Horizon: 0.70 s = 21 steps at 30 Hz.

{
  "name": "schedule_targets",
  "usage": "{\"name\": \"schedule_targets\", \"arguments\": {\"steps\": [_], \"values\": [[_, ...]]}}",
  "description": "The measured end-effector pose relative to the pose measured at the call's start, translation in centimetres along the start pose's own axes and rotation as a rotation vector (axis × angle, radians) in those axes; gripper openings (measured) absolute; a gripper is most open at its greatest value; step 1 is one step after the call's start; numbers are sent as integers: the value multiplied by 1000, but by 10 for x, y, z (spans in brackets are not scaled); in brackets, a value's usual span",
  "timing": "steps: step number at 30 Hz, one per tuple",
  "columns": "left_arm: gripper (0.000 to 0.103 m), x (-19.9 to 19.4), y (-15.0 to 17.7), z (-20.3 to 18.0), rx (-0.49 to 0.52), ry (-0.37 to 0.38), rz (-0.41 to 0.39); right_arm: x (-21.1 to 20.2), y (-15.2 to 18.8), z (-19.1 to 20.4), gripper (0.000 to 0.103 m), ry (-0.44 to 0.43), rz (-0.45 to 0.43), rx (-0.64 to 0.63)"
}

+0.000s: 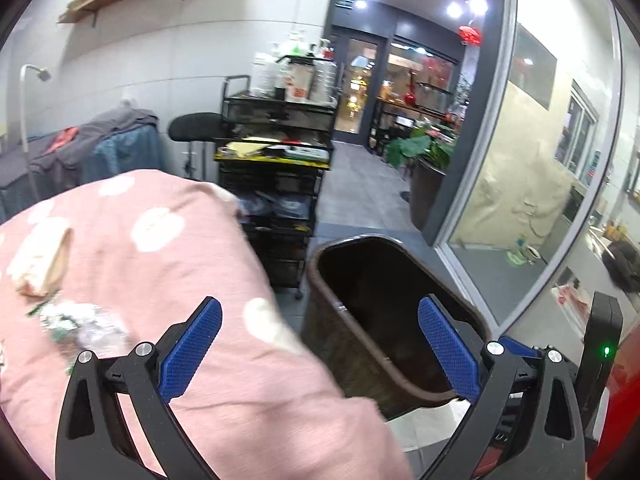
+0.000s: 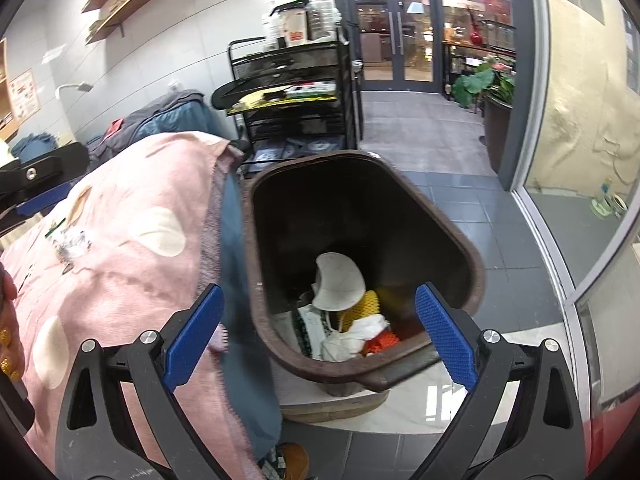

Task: Collect trash
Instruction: 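Return both tools toward the remaining wrappers on the table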

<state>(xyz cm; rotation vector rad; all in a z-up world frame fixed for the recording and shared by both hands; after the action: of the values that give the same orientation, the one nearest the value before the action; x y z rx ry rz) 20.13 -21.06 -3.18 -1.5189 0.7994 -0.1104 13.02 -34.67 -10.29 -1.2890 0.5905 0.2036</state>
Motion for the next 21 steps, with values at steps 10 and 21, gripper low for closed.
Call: {"name": "schedule_targets", "arguments": {"steps": [10,21], "values": [[97,-31,16,43,-35,-83,2,2,-7,42,95,-81,-10,-54],[97,-70,36,95,-35,-222,-4,4,-13,107,95,-227,14,-160]]}}
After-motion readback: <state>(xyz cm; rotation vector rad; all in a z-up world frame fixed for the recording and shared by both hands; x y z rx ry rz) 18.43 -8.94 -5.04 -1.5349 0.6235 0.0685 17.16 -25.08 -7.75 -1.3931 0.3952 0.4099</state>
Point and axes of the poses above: each gripper's, at about its wrist camera, not at the fingertips, and x roughly the way its jaws point, z to its left, y to its underside, the point moved 4 cm from there along x, roughly the way its jaws point, and after that the axes turned 10 degrees about -z, right-handed, at the moved point
